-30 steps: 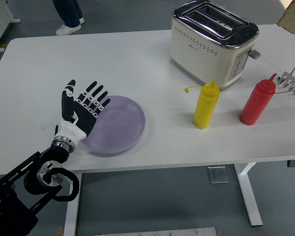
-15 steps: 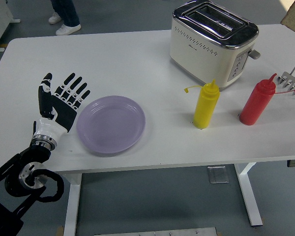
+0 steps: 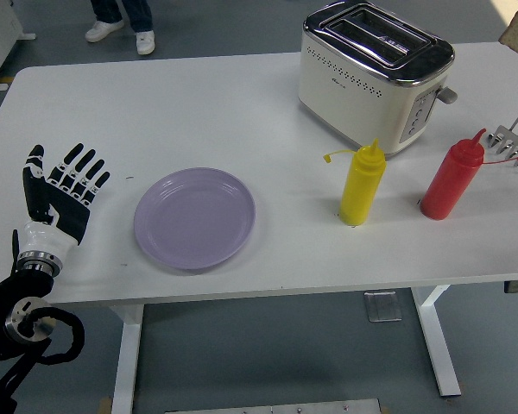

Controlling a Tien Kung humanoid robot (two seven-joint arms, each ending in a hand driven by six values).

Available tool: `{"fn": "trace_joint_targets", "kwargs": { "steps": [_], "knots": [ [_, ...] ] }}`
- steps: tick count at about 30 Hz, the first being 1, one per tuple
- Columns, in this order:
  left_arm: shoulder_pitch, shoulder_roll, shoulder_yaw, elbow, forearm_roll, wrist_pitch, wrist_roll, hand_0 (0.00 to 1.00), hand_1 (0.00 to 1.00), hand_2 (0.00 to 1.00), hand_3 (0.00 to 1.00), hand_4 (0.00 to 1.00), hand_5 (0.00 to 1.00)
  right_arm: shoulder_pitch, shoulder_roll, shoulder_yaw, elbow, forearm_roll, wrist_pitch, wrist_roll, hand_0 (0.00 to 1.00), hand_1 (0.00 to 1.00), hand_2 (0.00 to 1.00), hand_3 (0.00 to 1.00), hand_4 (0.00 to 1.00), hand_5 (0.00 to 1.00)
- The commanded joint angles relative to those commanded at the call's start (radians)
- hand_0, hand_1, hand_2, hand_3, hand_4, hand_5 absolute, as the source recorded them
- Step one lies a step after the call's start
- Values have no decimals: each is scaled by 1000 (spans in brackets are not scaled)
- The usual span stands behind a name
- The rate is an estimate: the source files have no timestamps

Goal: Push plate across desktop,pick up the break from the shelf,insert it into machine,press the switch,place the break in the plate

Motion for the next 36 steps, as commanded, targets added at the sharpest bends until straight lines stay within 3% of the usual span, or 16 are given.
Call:
{"fn": "trace_joint_targets", "kwargs": {
  "steps": [8,20,36],
  "knots": [
    [-25,-19,58,56,-13,-2,-3,838,776,735,703,669,998,16,-2,-11,37,5,9,-8,365,435,430,462,113,2],
    [-69,-40,153,58,-37,0,0,838,776,735,702,669,998,47,-14,-33,99,35,43,-41,363,434,431,463,116,2],
    [-102,-54,202,57,-45,0,3,838,777,735,701,669,998,142,-62,-71,249,312,124,-112,341,429,430,464,118,2]
  ]
}}
